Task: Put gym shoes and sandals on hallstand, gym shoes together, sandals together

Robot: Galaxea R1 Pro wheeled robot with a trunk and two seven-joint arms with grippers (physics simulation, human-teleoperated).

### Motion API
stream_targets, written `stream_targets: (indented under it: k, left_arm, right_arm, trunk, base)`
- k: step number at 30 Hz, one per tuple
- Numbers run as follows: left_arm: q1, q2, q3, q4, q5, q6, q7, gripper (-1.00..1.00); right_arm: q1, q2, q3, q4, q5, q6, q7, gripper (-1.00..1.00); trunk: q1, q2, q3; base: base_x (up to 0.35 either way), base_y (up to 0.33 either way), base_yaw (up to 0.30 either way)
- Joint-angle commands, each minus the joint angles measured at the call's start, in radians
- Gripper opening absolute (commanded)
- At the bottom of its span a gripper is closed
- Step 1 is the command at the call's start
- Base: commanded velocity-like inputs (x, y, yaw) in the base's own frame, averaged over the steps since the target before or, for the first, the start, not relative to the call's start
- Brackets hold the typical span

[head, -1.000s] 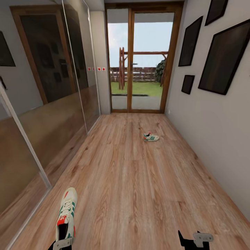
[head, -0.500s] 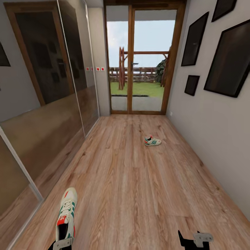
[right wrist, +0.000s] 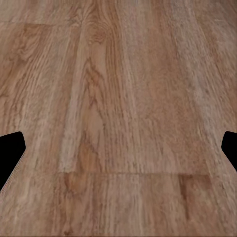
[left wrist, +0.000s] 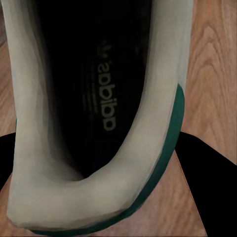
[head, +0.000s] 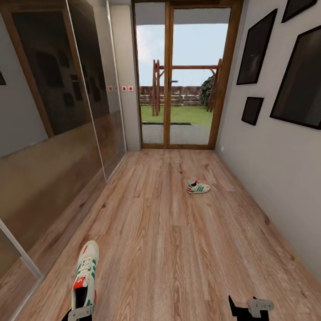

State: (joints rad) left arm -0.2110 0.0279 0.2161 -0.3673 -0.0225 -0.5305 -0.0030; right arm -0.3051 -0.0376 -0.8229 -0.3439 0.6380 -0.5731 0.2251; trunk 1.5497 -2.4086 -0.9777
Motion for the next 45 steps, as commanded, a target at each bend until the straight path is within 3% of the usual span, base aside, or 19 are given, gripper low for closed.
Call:
stream_targets:
  k: [1, 45]
  left_arm:
    - [-0.001, 0.000, 0.003, 0.001, -0.003, -0.003, -0.001, -1.00]
    - [-0.001, 0.000, 0.003, 0.001, -0.003, -0.003, -0.001, -1.00]
  right_arm:
    - [-0.001, 0.000, -0.009, 0.000, 0.003, -0.004, 0.008, 1.00]
    - [-0.001, 0.002, -0.009, 0.000, 0.003, -0.004, 0.008, 1.00]
  trunk:
    - [0.000, 0.000, -0.001]
    - [0.000, 0.000, -0.001]
  base:
    - [0.336, 0.000, 0.000]
    - [0.335, 0.002, -0.008]
